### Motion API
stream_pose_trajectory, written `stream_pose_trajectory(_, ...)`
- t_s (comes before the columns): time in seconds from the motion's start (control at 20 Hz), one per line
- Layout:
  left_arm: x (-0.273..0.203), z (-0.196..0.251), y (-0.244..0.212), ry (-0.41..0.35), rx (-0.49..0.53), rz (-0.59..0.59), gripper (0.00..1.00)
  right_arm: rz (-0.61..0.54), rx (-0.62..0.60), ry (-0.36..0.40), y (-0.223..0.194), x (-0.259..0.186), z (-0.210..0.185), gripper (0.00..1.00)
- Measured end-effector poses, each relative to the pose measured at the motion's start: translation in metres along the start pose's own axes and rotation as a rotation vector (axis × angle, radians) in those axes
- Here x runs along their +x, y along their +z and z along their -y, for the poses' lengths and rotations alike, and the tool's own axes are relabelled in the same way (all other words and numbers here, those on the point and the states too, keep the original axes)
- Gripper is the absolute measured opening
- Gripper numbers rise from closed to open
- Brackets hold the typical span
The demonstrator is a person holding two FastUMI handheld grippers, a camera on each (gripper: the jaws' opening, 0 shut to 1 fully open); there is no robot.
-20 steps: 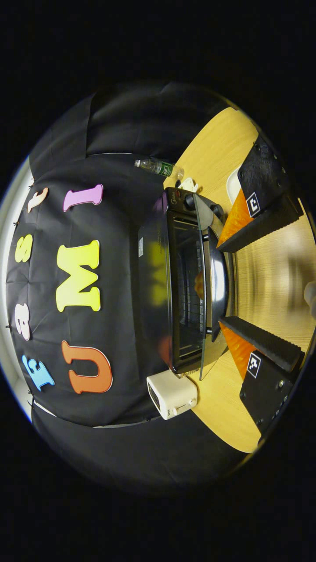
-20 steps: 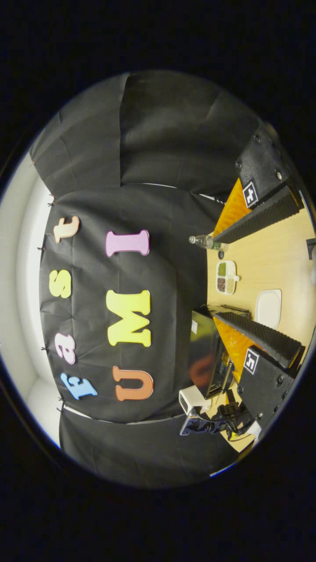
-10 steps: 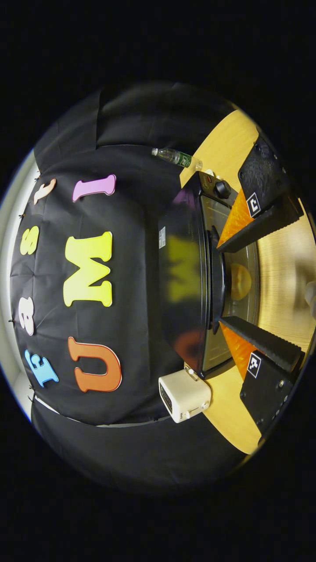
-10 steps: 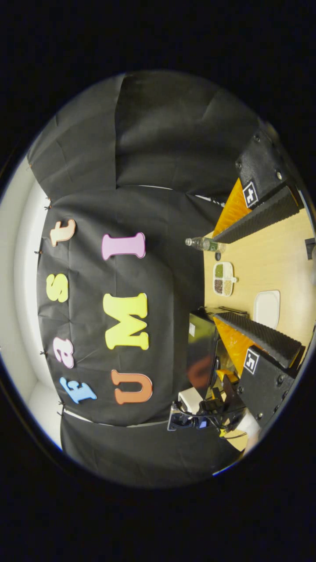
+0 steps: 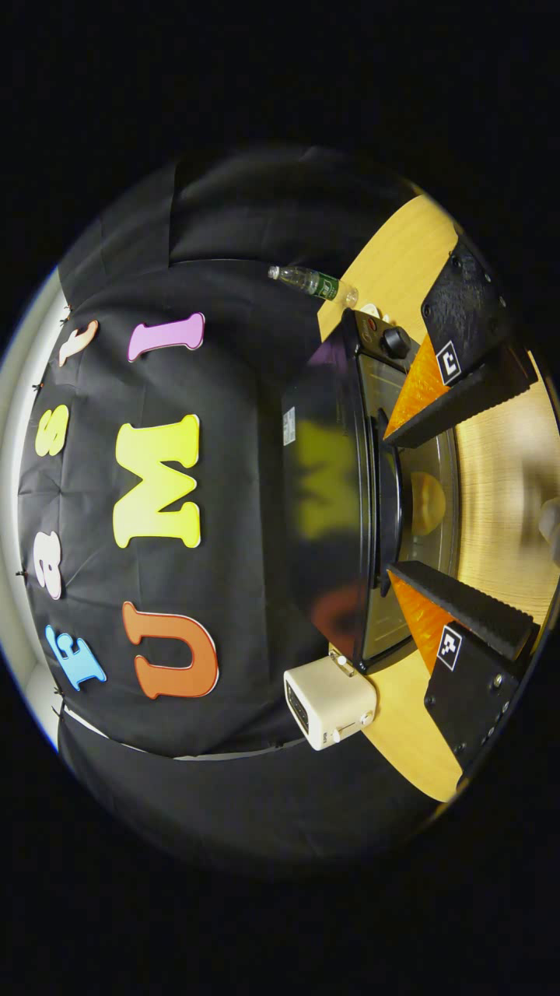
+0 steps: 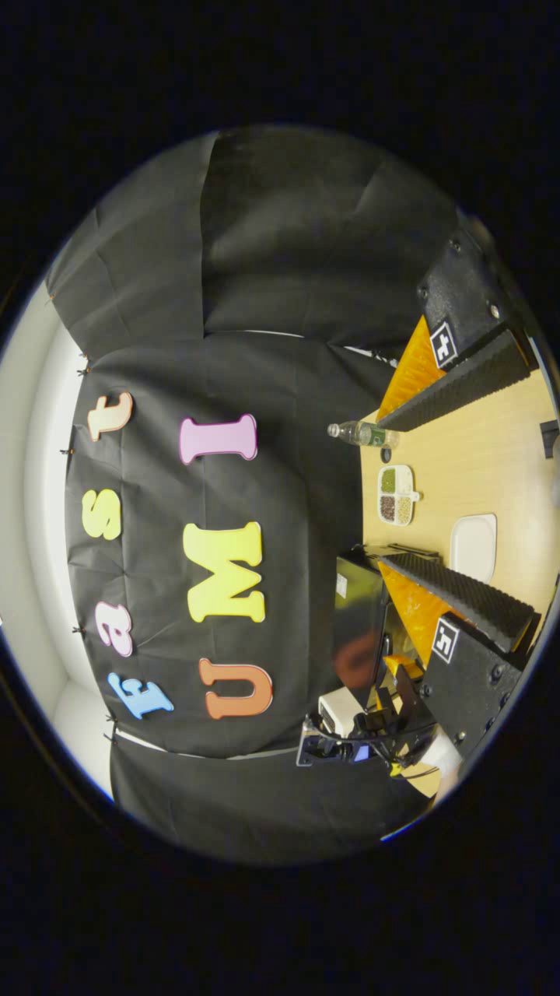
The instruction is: Open the electric oven with the left hand, put the food in, and close the electric oven.
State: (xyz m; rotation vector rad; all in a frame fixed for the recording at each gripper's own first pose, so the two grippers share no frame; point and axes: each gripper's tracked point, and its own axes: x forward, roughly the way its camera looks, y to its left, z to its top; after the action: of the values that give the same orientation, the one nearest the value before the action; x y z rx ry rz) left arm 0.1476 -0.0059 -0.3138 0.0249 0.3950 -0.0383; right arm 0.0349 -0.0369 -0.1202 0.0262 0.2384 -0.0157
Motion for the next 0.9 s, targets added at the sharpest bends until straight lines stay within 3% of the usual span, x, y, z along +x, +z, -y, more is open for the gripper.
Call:
stream_pose_trajectory(0.6, -0.166, -0.019, 0.173, 0.009, -0.018, 0.283, 0.95, 0.108, -0.027, 0.054, 0.062, -0.011, -0.032, 0.97)
stream_pose_trajectory(0.9, -0.221, -0.033, 0.202, 0.025, -0.032, 0.33, 0.95, 0.171, -0.009, 0.053, 0.085, -0.025, -0.041, 1.0)
